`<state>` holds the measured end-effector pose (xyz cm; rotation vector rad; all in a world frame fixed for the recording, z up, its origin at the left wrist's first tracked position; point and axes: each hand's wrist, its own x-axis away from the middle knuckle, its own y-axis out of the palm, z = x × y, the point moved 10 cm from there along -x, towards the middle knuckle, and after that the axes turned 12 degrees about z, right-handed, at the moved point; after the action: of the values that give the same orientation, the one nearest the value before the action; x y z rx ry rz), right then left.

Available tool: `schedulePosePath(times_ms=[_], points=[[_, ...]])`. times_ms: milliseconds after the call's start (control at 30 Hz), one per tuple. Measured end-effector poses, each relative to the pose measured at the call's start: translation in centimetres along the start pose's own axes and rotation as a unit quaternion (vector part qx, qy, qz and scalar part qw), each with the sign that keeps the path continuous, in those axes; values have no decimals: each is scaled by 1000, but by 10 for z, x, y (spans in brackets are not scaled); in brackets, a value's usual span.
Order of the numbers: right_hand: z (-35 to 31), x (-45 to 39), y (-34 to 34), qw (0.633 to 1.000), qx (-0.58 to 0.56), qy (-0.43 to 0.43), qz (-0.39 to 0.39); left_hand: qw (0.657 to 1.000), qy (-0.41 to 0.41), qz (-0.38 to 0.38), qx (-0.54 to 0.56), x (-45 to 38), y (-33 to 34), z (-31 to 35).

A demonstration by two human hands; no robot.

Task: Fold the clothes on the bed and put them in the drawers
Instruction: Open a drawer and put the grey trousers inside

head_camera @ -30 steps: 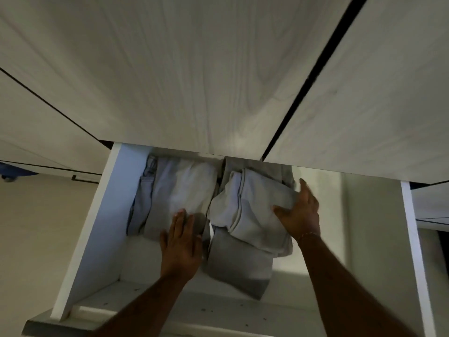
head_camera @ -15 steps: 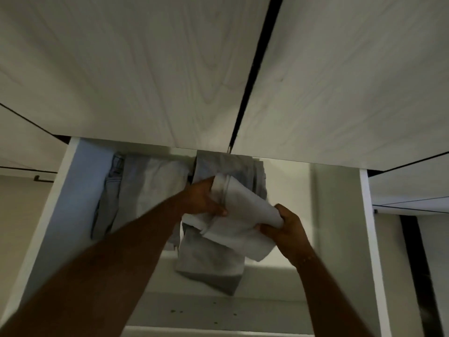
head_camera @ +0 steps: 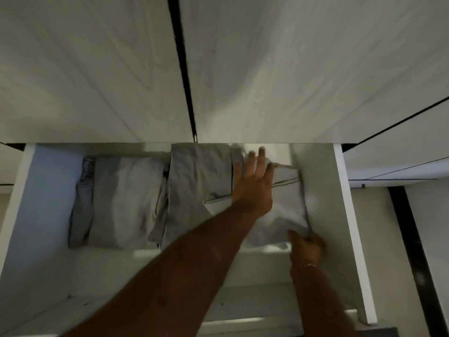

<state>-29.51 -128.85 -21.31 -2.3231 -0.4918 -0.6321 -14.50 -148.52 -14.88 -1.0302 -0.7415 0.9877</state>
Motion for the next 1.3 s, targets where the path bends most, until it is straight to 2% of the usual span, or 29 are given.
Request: schedulePosePath(times_ms=[100, 133, 200, 267, 300, 333, 400, 467, 533, 633, 700, 767, 833, 867, 933, 1000, 1033, 1100, 1167, 1200, 1233, 1267, 1300], points=[[9, 17, 10, 994, 105, -24, 32, 980, -174, 57, 77, 65, 7, -20], [6, 26, 11, 993, 103, -40, 44, 961, -238, 70, 119, 90, 11, -28], [-10, 36, 6, 976, 151, -133, 83, 919, -319, 103, 210, 136, 21, -33], [-28, 35, 13, 942, 227, -234, 82, 896, -319, 120, 284, 161, 28, -27], [-37, 31, 22, 932, 248, -254, 71, 896, -298, 112, 310, 165, 32, -22], [-41, 23, 28, 932, 255, -251, 62, 898, -272, 100, 330, 166, 36, -17], [-47, 7, 36, 953, 224, -196, 61, 897, -246, 80, 359, 161, 44, -18], [-52, -10, 36, 959, 233, -138, 83, 884, -263, 70, 380, 151, 49, -30], [-52, -24, 44, 946, 302, -106, 50, 866, -291, 77, 399, 139, 52, -49], [-56, -28, 56, 926, 363, -103, 13, 834, -353, 59, 419, 129, 65, -82], [-66, -21, 63, 917, 372, -144, 28, 845, -369, 30, 386, 125, 73, -100], [-70, -19, 73, 933, 321, -164, 16, 852, -362, 11, 377, 120, 75, -109], [-65, -23, 78, 979, 179, -88, -37, 845, -364, -11, 392, 116, 75, -110], [-63, -22, 77, 989, 124, -46, -64, 845, -364, -22, 392, 116, 75, -109], [-69, -7, 74, 988, 86, -9, -127, 848, -365, -17, 384, 117, 70, -107], [-86, 14, 67, 980, 76, -35, -181, 831, -371, 27, 413, 114, 59, -102], [-94, 27, 64, 975, 46, -42, -212, 810, -379, 41, 445, 113, 55, -96], [-107, 57, 59, 954, -46, -19, -297, 747, -403, 32, 528, 110, 48, -78], [-117, 84, 56, 922, -109, 5, -373, 643, -410, -9, 647, 104, 39, -53], [-120, 91, 54, 912, -120, 7, -392, 575, -412, -39, 706, 102, 34, -42], [-123, 94, 51, 908, -125, 9, -400, 526, -410, -65, 743, 98, 26, -33], [-124, 95, 49, 907, -123, 12, -402, 498, -400, -87, 765, 95, 20, -27], [-122, 93, 46, 909, -117, 17, -399, 493, -385, -103, 773, 91, 16, -24]])
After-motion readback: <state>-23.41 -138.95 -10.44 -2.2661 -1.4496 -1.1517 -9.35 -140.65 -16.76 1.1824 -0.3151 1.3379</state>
